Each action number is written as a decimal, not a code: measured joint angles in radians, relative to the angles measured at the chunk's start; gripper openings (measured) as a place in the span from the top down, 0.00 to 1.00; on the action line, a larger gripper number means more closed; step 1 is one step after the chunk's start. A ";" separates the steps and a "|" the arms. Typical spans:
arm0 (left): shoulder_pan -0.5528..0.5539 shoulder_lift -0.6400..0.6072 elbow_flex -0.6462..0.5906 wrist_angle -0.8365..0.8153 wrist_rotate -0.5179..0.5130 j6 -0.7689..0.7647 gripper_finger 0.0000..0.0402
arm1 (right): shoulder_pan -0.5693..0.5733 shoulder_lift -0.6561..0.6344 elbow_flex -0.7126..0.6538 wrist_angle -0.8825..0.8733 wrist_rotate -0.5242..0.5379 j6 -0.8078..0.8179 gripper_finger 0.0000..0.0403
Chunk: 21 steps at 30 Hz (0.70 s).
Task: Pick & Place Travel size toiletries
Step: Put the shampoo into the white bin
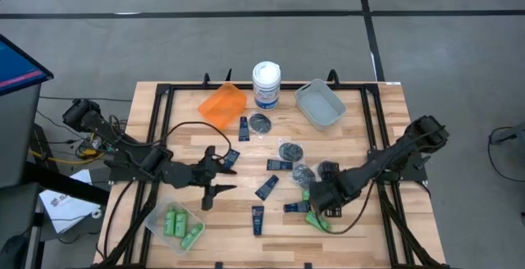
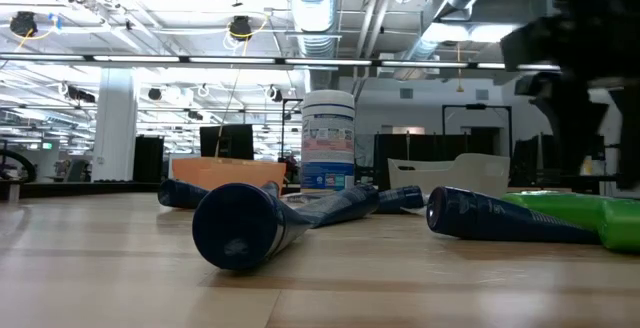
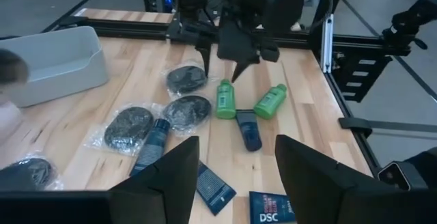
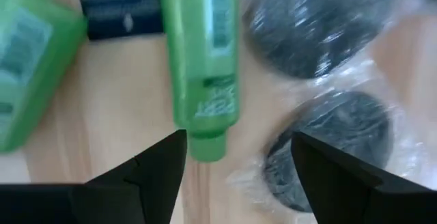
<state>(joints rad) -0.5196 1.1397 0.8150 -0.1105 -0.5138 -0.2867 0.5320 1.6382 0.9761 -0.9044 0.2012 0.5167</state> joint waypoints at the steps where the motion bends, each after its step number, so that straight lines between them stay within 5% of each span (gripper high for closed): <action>1: 0.000 0.000 0.000 0.001 0.001 0.000 0.53 | 0.006 0.010 0.000 0.000 -0.006 0.000 0.37; 21: -0.004 0.000 0.000 0.004 0.002 -0.001 0.53 | -0.026 0.074 -0.082 0.171 -0.155 -0.102 0.37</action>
<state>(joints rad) -0.5232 1.1397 0.8150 -0.1066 -0.5114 -0.2878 0.5062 1.7121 0.8945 -0.7337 0.0463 0.4148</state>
